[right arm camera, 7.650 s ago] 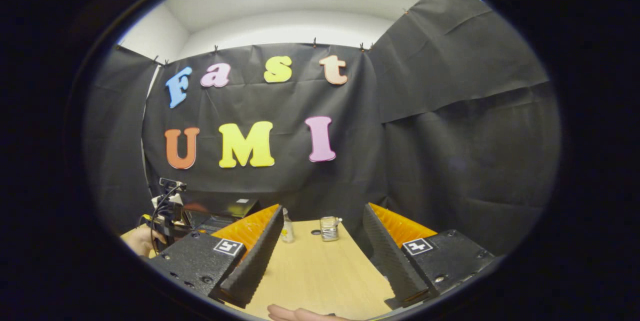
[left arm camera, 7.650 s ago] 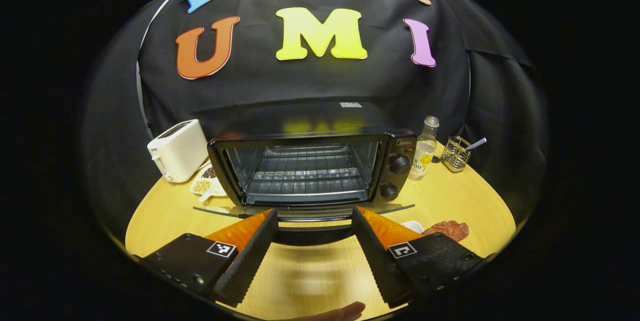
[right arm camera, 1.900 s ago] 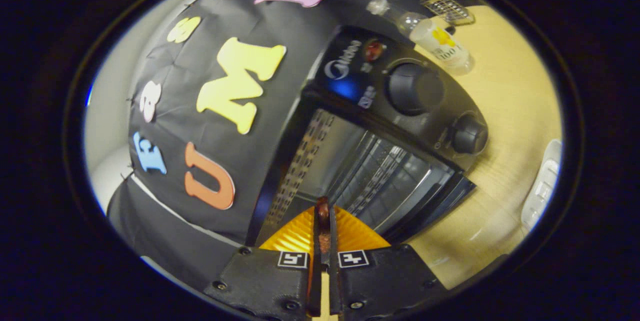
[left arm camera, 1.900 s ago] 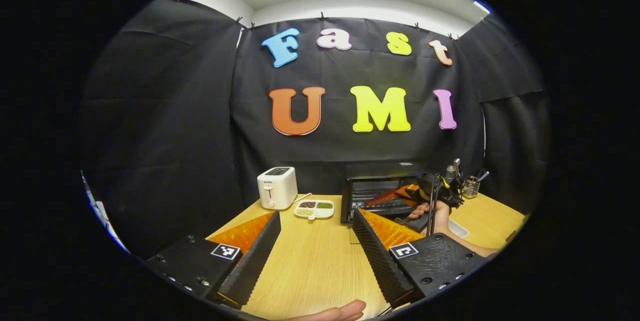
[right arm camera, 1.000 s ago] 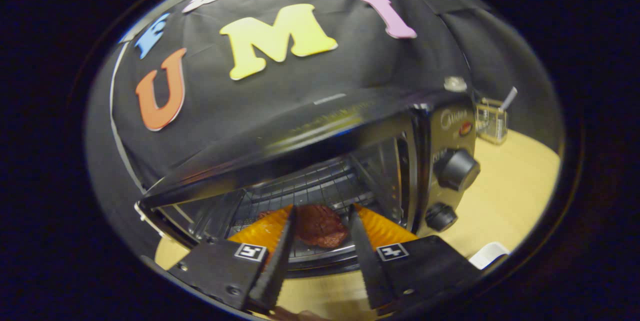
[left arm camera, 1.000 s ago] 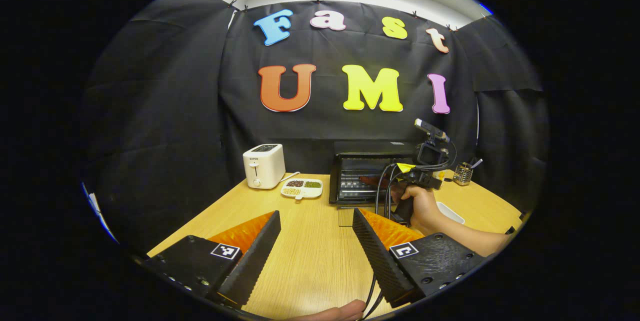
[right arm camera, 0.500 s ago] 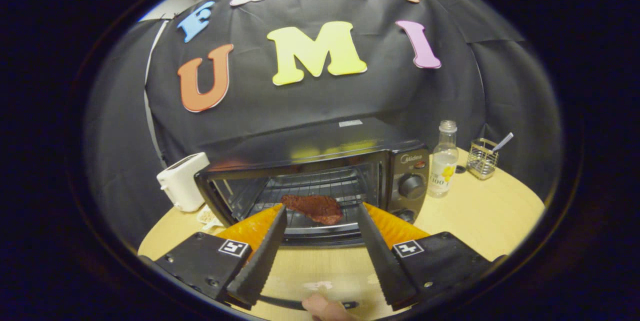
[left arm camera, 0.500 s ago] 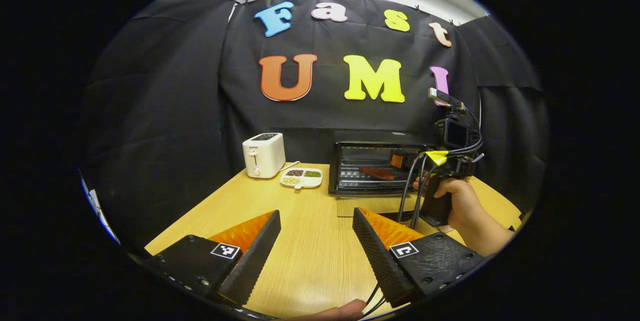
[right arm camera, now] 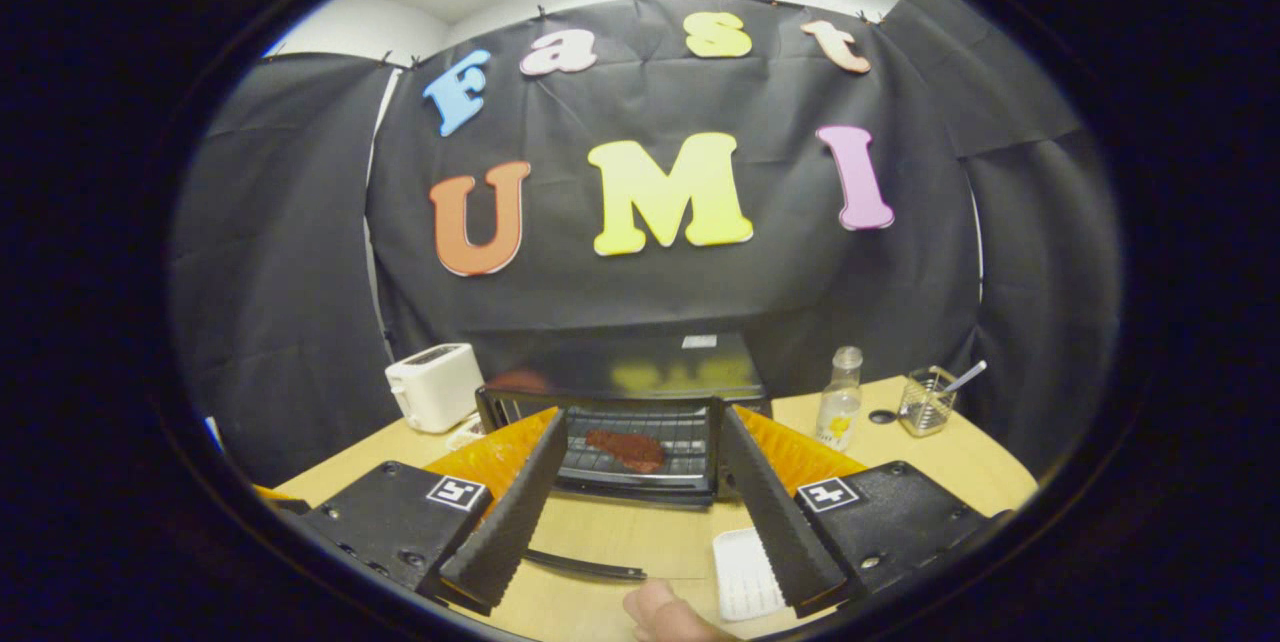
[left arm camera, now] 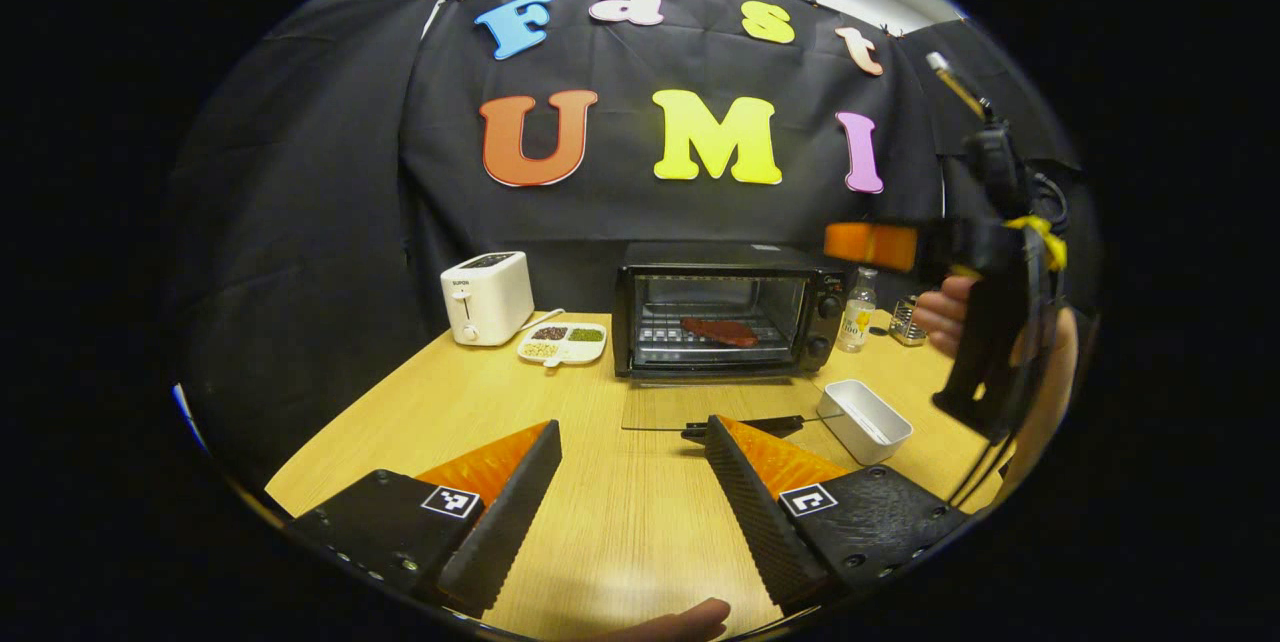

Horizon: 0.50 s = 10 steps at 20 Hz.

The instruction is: Open the electric oven with the left hand, put the food in, and close the electric oven.

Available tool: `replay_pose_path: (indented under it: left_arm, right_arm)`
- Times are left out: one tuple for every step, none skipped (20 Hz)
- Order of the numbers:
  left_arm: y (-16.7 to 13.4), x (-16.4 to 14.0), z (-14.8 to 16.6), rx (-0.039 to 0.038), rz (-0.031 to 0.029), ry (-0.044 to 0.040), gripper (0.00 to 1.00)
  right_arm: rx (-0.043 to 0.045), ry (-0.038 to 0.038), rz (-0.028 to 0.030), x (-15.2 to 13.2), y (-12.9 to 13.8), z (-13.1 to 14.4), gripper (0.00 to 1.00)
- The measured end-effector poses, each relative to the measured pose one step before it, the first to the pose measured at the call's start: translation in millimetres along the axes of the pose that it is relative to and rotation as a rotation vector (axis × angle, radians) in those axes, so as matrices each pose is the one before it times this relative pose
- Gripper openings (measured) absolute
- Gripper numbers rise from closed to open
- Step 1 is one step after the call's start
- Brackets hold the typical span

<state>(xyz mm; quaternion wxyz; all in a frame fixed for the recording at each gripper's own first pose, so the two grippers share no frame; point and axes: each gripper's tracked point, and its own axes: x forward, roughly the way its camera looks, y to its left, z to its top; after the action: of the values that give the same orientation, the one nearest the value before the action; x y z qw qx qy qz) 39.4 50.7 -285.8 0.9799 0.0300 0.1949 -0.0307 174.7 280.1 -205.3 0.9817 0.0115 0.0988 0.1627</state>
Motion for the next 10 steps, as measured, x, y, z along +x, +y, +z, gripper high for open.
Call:
replay_pose_path:
  left_arm:
    - [-9.83, 8.13, -4.1, -0.00173, -0.013, 0.01277, 0.93]
    - [-9.54, 6.7, -4.57, -0.00074, -0.01565, 0.01514, 0.93]
    - [-9.48, 7.51, -4.66, 0.00216, -0.01673, 0.01791, 0.93]
    - [-8.81, 7.9, -2.89, 0.00282, -0.01584, 0.01491, 0.93]
    - [-8.62, 7.36, -2.54, 0.00295, -0.01613, 0.01412, 0.93]
    - [-8.28, 7.75, -1.2, 0.00204, -0.01595, 0.00987, 0.93]
    - [-7.91, 9.14, -3.39, -0.00026, -0.01773, 0.01724, 0.93]
    - [-7.11, 7.49, -4.91, -0.00345, -0.0162, 0.02082, 0.93]
    - [-7.97, 6.74, -3.43, -0.00083, -0.01883, 0.02068, 0.93]
    - [-6.61, 9.2, -5.7, 0.00166, -0.01722, 0.01549, 0.93]
  right_arm:
    - [-0.00049, -0.02003, -0.00369, -10.08, -9.47, 13.81, 0.98]
    - [-0.00071, -0.02134, -0.00536, -9.39, -10.04, 13.55, 0.97]
    - [-0.00056, -0.01722, -0.00704, -8.64, -11.15, 13.07, 0.98]
    - [0.00344, -0.01983, 0.00789, -7.66, -8.78, 12.14, 0.98]
    - [-0.00661, -0.0176, -0.00615, -6.88, -10.33, 10.49, 0.98]
    - [-0.00924, -0.0184, -0.02522, -6.06, -16.84, 10.21, 0.98]
    - [-0.01101, -0.00976, -0.02261, -4.65, -14.36, 8.22, 0.99]
    - [-0.00231, -0.00155, -0.00579, -6.57, -8.84, 5.21, 0.98]
    - [0.00566, -0.00567, 0.00811, -6.56, -5.1, 7.96, 0.98]
    - [0.00615, -0.01738, 0.01315, -4.87, -3.73, 11.69, 0.97]
